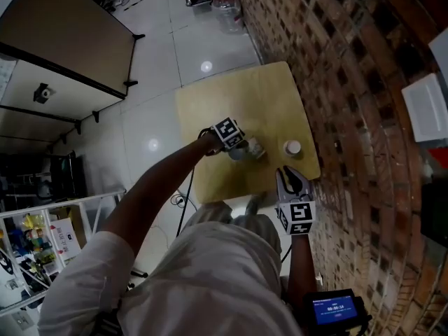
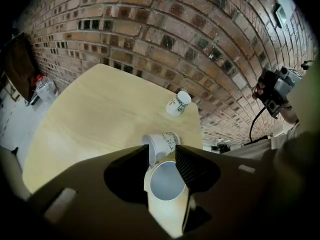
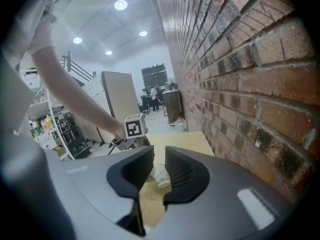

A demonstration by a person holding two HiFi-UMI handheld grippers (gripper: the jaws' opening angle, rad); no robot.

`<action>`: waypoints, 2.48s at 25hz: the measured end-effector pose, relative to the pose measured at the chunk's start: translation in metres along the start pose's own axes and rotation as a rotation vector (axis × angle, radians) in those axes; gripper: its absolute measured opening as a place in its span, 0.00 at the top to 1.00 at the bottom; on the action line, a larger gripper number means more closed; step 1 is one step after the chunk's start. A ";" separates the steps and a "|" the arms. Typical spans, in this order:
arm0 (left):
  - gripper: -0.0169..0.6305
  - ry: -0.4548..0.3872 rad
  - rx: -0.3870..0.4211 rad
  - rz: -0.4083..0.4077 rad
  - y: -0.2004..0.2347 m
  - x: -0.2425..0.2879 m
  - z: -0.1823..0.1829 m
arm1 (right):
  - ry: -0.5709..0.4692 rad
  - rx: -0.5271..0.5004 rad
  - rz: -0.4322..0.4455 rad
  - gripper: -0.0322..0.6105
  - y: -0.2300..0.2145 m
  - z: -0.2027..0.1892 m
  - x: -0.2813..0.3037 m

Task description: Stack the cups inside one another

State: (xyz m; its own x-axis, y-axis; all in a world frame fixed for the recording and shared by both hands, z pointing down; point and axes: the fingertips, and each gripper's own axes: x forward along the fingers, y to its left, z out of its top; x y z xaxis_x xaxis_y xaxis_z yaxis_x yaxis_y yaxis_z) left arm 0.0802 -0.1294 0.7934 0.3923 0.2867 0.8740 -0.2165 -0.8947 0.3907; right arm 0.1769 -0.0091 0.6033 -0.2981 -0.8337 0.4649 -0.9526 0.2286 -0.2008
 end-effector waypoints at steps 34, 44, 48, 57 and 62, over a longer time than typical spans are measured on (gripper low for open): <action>0.83 0.225 0.007 -0.180 0.009 0.057 0.008 | 0.073 0.070 -0.055 0.83 -0.022 -0.036 0.008; 0.88 0.159 0.012 -0.141 0.000 0.052 0.018 | 0.064 0.095 -0.065 0.83 -0.019 -0.043 -0.004; 0.89 0.137 0.083 -0.097 -0.008 0.049 0.025 | 0.064 0.096 -0.068 0.83 -0.020 -0.049 -0.009; 0.93 0.083 0.364 0.128 -0.042 0.037 0.036 | 0.041 0.104 -0.073 0.83 -0.019 -0.052 -0.019; 0.93 0.138 0.573 0.262 -0.061 0.040 0.028 | 0.032 0.096 -0.070 0.83 -0.018 -0.052 -0.026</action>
State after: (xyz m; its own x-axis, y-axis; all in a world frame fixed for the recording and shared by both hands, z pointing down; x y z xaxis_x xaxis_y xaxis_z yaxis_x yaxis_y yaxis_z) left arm 0.1343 -0.0732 0.7967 0.2639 0.0414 0.9637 0.2371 -0.9712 -0.0232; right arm 0.1990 0.0348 0.6398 -0.2340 -0.8291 0.5078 -0.9614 0.1198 -0.2475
